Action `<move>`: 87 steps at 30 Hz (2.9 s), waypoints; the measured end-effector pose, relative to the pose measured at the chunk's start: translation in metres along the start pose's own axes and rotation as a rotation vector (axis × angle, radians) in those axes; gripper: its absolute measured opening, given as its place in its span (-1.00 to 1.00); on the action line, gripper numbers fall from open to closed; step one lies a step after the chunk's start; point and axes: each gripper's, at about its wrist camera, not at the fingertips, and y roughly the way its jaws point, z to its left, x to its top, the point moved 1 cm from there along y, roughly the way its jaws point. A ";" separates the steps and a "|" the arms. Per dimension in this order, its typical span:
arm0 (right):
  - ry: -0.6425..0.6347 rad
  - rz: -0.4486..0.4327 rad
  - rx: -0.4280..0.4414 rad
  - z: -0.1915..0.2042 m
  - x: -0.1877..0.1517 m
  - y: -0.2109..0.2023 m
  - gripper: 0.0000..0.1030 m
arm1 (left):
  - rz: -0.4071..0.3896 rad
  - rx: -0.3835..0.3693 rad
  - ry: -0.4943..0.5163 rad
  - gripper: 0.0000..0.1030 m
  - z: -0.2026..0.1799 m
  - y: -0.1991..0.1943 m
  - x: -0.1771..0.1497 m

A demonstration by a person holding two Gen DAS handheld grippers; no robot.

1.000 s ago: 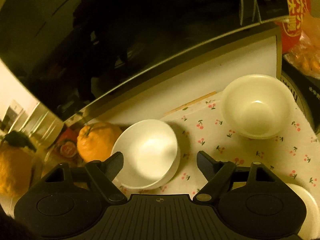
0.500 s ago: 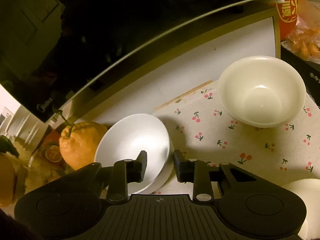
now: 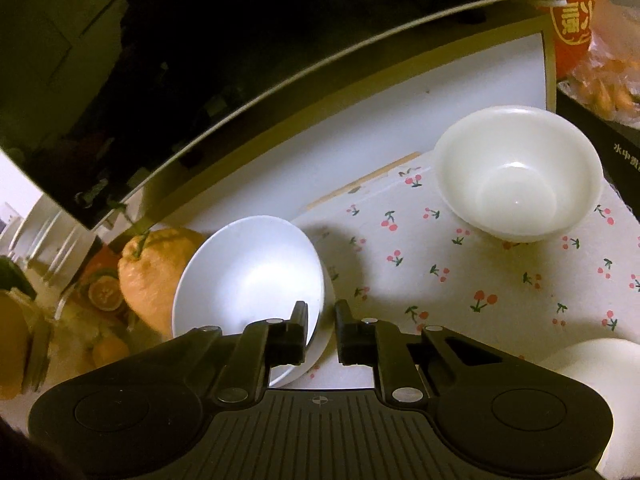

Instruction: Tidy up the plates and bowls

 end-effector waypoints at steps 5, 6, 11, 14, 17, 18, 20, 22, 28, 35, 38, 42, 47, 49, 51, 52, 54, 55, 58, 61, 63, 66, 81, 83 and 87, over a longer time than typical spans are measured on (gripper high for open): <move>-0.030 0.006 -0.001 0.009 -0.001 -0.016 -0.72 | -0.009 0.001 0.008 -0.75 -0.003 -0.014 0.002; -0.034 0.008 0.000 0.010 -0.002 -0.021 -0.72 | -0.011 0.000 0.008 -0.75 -0.003 -0.018 0.002; -0.069 0.014 -0.009 0.021 -0.003 -0.041 -0.72 | -0.020 -0.009 0.003 -0.75 -0.005 -0.040 0.002; -0.108 0.011 -0.027 0.031 -0.007 -0.055 -0.72 | -0.021 -0.013 -0.003 -0.75 -0.004 -0.052 0.000; -0.131 0.013 -0.037 0.036 -0.013 -0.068 -0.72 | -0.022 -0.018 -0.017 -0.75 -0.005 -0.062 -0.005; -0.133 0.016 -0.037 0.037 -0.016 -0.071 -0.72 | -0.022 -0.019 -0.021 -0.75 -0.004 -0.067 -0.007; -0.128 0.025 -0.035 0.038 -0.021 -0.076 -0.72 | -0.020 -0.019 -0.025 -0.75 -0.003 -0.075 -0.012; -0.121 0.034 -0.033 0.037 -0.026 -0.082 -0.72 | -0.014 -0.021 -0.032 -0.75 -0.001 -0.082 -0.018; -0.124 0.047 -0.030 0.042 -0.041 -0.102 -0.72 | 0.005 -0.032 -0.063 -0.75 0.003 -0.099 -0.031; -0.133 0.052 -0.029 0.044 -0.056 -0.118 -0.71 | 0.040 -0.034 -0.087 -0.75 0.007 -0.110 -0.047; -0.120 0.061 -0.021 0.041 -0.062 -0.121 -0.71 | 0.063 -0.033 -0.101 -0.75 0.010 -0.113 -0.055; -0.108 0.073 -0.006 0.036 -0.073 -0.121 -0.71 | 0.093 -0.029 -0.104 -0.75 0.013 -0.116 -0.067; -0.114 0.110 0.001 0.031 -0.089 -0.115 -0.71 | 0.125 -0.026 -0.114 -0.76 0.021 -0.116 -0.074; -0.103 0.126 0.005 0.029 -0.092 -0.112 -0.71 | 0.133 -0.015 -0.100 -0.76 0.022 -0.116 -0.077; -0.079 0.138 0.012 0.025 -0.095 -0.107 -0.71 | 0.136 -0.011 -0.100 -0.76 0.023 -0.116 -0.079; -0.065 0.141 0.017 0.024 -0.095 -0.105 -0.71 | 0.134 -0.011 -0.099 -0.76 0.024 -0.117 -0.079; -0.039 0.136 0.036 0.019 -0.096 -0.103 -0.71 | 0.119 -0.011 -0.090 -0.76 0.024 -0.117 -0.079; -0.028 0.132 0.046 0.018 -0.096 -0.101 -0.71 | 0.111 -0.013 -0.088 -0.76 0.025 -0.116 -0.079; -0.003 0.140 0.053 0.014 -0.097 -0.095 -0.71 | 0.109 -0.014 -0.107 -0.76 0.028 -0.113 -0.079; 0.001 0.161 0.040 0.012 -0.101 -0.087 -0.71 | 0.114 -0.015 -0.121 -0.76 0.031 -0.108 -0.080; 0.003 0.165 0.040 0.010 -0.102 -0.082 -0.71 | 0.117 -0.013 -0.120 -0.76 0.032 -0.105 -0.081; 0.000 0.170 0.041 0.010 -0.104 -0.078 -0.71 | 0.126 -0.004 -0.115 -0.76 0.033 -0.103 -0.081; -0.060 0.166 0.002 0.011 -0.100 -0.084 -0.19 | 0.134 0.027 -0.083 -0.20 0.033 -0.111 -0.079; -0.069 0.159 0.006 0.010 -0.099 -0.089 0.04 | 0.130 0.032 -0.073 -0.07 0.031 -0.113 -0.079; -0.089 0.147 0.027 0.010 -0.096 -0.099 0.20 | 0.123 0.035 -0.061 0.19 0.026 -0.118 -0.077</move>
